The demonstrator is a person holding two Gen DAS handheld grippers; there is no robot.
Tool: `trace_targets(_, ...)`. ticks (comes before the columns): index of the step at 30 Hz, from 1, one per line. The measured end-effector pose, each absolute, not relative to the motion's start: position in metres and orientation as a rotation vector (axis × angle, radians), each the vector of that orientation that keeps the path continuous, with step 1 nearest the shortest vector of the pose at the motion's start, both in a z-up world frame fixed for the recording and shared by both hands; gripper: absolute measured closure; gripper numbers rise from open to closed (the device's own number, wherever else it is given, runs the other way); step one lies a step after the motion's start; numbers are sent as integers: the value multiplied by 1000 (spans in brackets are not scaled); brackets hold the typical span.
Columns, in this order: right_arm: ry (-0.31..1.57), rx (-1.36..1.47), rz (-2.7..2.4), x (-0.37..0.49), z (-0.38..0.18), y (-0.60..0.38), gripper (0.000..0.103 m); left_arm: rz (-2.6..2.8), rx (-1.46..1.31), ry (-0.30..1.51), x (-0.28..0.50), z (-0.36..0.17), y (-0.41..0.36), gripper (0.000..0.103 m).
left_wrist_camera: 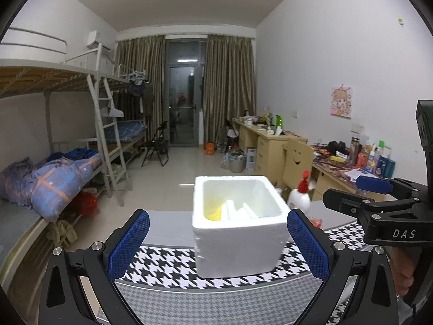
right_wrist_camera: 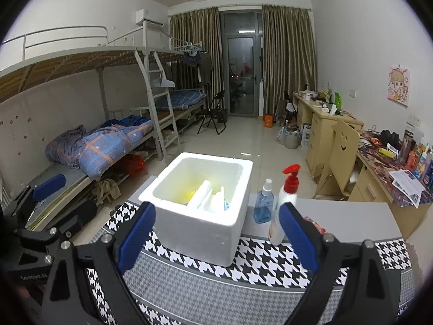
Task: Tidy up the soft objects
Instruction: 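Withdraw both tools from the foam box back over the table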
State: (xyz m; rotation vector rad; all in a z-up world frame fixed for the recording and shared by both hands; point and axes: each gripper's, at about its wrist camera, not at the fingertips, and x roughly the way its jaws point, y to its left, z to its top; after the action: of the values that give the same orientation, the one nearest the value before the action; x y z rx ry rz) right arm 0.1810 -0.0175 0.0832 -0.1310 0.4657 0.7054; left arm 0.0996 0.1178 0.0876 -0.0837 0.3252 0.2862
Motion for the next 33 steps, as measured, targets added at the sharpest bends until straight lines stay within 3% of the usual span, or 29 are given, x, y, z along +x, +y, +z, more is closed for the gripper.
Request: trace_targets(33, 430, -81, 548, 142, 57, -122, 7, 64, -58, 339, 105, 71, 45, 1)
